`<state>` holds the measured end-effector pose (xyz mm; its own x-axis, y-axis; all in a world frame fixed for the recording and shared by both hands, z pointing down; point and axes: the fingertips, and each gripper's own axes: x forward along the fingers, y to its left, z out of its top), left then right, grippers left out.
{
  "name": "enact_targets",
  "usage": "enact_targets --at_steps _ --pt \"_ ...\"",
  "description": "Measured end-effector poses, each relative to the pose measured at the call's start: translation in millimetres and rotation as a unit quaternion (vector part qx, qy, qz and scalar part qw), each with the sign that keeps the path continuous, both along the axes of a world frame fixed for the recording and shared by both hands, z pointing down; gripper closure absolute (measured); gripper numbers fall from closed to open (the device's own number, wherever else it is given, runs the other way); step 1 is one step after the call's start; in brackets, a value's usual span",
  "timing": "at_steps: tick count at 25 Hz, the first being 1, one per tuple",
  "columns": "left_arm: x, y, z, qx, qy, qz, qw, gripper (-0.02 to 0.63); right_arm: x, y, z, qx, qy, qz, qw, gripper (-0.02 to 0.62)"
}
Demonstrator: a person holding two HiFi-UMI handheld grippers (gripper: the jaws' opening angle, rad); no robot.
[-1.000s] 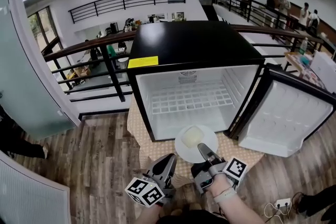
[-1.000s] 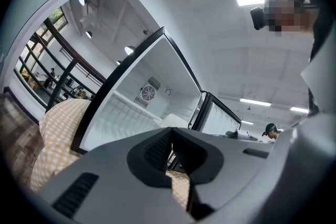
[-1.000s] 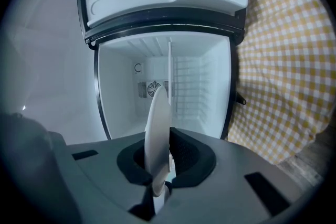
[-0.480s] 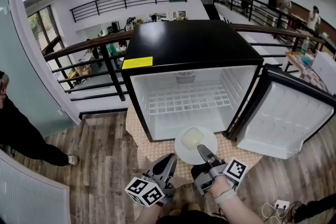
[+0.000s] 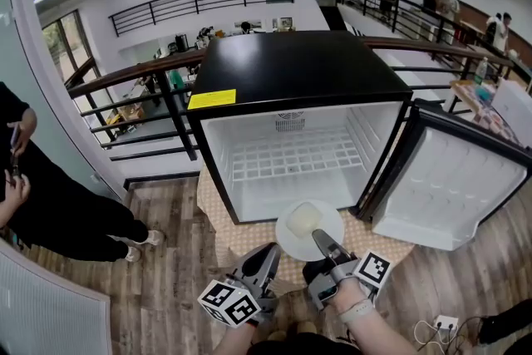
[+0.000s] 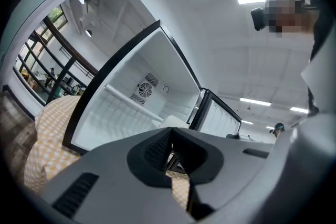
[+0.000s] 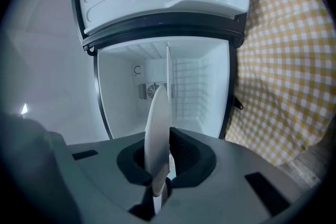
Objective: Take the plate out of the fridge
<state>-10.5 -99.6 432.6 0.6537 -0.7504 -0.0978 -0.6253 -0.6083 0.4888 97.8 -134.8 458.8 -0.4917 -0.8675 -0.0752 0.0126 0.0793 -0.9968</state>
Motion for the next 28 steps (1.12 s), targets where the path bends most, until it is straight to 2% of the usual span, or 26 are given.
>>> enact_targets --at_steps 28 --pt "16 9 3 -0.007 -0.007 -0.004 0.9999 0.598 13 10 -12 0.017 0.001 -0.015 1.0 0.554"
